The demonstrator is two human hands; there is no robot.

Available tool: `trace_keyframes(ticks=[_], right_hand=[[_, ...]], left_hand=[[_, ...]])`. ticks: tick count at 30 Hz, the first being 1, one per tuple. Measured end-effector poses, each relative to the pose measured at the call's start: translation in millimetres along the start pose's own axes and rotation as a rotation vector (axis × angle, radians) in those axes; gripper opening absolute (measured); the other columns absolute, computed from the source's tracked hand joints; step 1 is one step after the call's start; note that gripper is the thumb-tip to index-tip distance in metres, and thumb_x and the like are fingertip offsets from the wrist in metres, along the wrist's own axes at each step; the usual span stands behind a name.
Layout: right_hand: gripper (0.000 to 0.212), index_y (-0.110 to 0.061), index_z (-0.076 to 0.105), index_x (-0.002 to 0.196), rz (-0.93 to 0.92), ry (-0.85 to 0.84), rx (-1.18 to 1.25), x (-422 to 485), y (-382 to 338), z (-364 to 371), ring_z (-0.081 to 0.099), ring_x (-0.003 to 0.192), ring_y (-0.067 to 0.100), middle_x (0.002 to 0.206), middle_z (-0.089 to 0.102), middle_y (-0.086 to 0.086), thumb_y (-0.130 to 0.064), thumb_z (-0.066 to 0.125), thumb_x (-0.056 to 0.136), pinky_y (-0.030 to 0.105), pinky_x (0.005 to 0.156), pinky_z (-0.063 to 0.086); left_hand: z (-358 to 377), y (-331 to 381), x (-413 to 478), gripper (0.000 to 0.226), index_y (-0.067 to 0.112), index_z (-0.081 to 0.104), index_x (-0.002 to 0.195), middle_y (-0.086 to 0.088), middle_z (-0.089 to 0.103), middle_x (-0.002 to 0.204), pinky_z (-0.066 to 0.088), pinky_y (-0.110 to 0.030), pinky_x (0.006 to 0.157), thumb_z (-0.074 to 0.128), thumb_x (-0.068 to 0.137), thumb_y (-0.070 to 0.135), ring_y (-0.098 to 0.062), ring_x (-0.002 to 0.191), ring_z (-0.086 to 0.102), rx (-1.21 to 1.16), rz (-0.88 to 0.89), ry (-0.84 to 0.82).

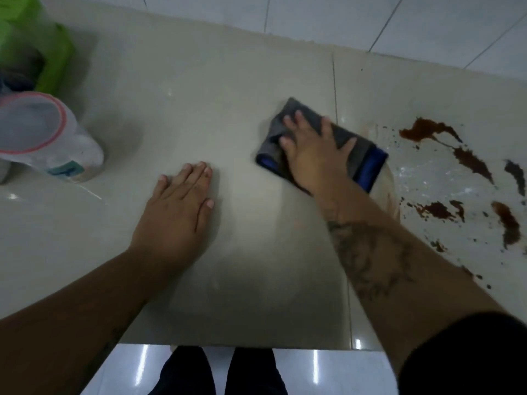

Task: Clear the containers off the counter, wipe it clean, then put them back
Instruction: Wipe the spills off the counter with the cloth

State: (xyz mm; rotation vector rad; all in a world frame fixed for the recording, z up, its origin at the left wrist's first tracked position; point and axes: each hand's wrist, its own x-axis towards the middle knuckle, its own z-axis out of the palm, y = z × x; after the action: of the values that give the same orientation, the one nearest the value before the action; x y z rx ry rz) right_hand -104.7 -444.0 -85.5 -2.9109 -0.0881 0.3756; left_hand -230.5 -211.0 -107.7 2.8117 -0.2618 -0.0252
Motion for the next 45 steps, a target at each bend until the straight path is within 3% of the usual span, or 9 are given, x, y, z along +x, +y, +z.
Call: trace_keyframes(ticks=[5,12,16,19,24,28,33,37,45], right_hand=[[0.051,-0.046,0.009,0.151,0.115,0.039,-0.054,-75.0,65.8,5.6,-0.007,0.149,0.02,0.162,0.003,-0.019,-0.049,0.018,0.101,0.069,0.112,-0.001],[0.059,-0.045,-0.001,0.151,-0.191,-0.044,-0.153,-116.5,-39.6,42.8,-0.017,0.148,0.021,0.158,-0.01,-0.023,-0.06,0.008,0.095,0.063,0.112,-0.011],[0.048,-0.038,0.035,0.146,-0.228,0.023,-0.038,-5.3,-46.4,13.2,0.023,0.145,0.019,0.156,0.03,-0.015,-0.051,0.023,0.101,0.047,0.116,0.017],[0.049,-0.016,0.063,0.114,-0.2,0.04,0.153,28.9,-21.3,-41.3,0.058,0.105,0.024,0.112,0.063,0.004,-0.049,0.029,0.103,0.027,0.08,0.037],[0.05,-0.017,0.065,0.111,-0.188,-0.302,0.132,-45.0,37.6,-81.3,0.054,0.088,0.013,0.103,0.06,0.002,-0.053,0.033,0.099,0.024,0.072,0.038],[0.068,-0.037,0.05,0.135,-0.31,-0.404,-0.072,-150.7,75.6,-49.9,0.043,0.129,0.008,0.133,0.053,-0.017,-0.068,0.013,0.088,0.019,0.098,0.034],[0.071,-0.044,0.027,0.149,-0.384,-0.303,-0.125,-218.0,69.0,22.5,0.008,0.15,0.024,0.16,0.018,-0.014,-0.078,0.021,0.087,0.06,0.113,0.012],[0.081,-0.044,0.025,0.149,-0.434,-0.115,-0.183,-169.3,41.0,15.8,0.02,0.143,0.03,0.161,0.017,-0.012,-0.084,0.027,0.079,0.057,0.104,0.023],[0.081,-0.046,0.006,0.152,-0.599,-0.044,-0.31,-124.6,71.7,23.2,-0.015,0.148,0.032,0.163,-0.003,-0.011,-0.082,0.027,0.082,0.07,0.11,-0.001]], left_hand=[[-2.1,-5.0,-6.2,0.059,0.01,0.027,0.149,-0.009,0.029,0.156,0.014,-0.047,0.117,0.021,0.097,0.035,-0.025,0.145,0.023,0.064,0.122,-0.068],[1.2,-3.8,-5.7,0.058,0.007,0.032,0.147,-0.012,0.032,0.154,0.017,-0.047,0.116,0.025,0.096,0.032,-0.027,0.143,0.027,0.094,0.082,-0.05],[0.1,-2.4,-5.1,0.058,0.01,0.028,0.149,-0.009,0.028,0.156,0.011,-0.041,0.118,0.027,0.096,0.033,-0.024,0.145,0.022,0.089,0.055,-0.033],[-1.4,-0.4,-4.3,0.059,0.01,0.026,0.15,-0.008,0.024,0.157,0.009,-0.041,0.119,0.025,0.096,0.034,-0.022,0.146,0.018,0.081,0.048,-0.044],[-0.1,-2.8,-4.2,0.06,0.008,0.03,0.149,-0.01,0.027,0.156,0.014,-0.045,0.118,0.025,0.095,0.034,-0.024,0.145,0.021,0.08,0.063,-0.049],[0.8,-2.7,-4.3,0.06,0.008,0.028,0.149,-0.01,0.026,0.156,0.013,-0.045,0.118,0.023,0.096,0.034,-0.025,0.145,0.02,0.104,0.075,-0.062],[0.9,-0.1,-4.8,0.059,0.008,0.031,0.148,-0.01,0.03,0.155,0.016,-0.048,0.115,0.024,0.095,0.034,-0.025,0.144,0.023,0.115,0.074,-0.061],[1.4,-0.7,-7.1,0.059,0.01,0.03,0.149,-0.008,0.029,0.155,0.016,-0.048,0.115,0.024,0.096,0.035,-0.024,0.144,0.022,0.123,0.072,-0.071],[0.2,1.2,-6.8,0.06,0.012,0.031,0.148,-0.007,0.031,0.155,0.019,-0.049,0.114,0.023,0.095,0.038,-0.024,0.144,0.025,0.109,0.061,-0.066]])
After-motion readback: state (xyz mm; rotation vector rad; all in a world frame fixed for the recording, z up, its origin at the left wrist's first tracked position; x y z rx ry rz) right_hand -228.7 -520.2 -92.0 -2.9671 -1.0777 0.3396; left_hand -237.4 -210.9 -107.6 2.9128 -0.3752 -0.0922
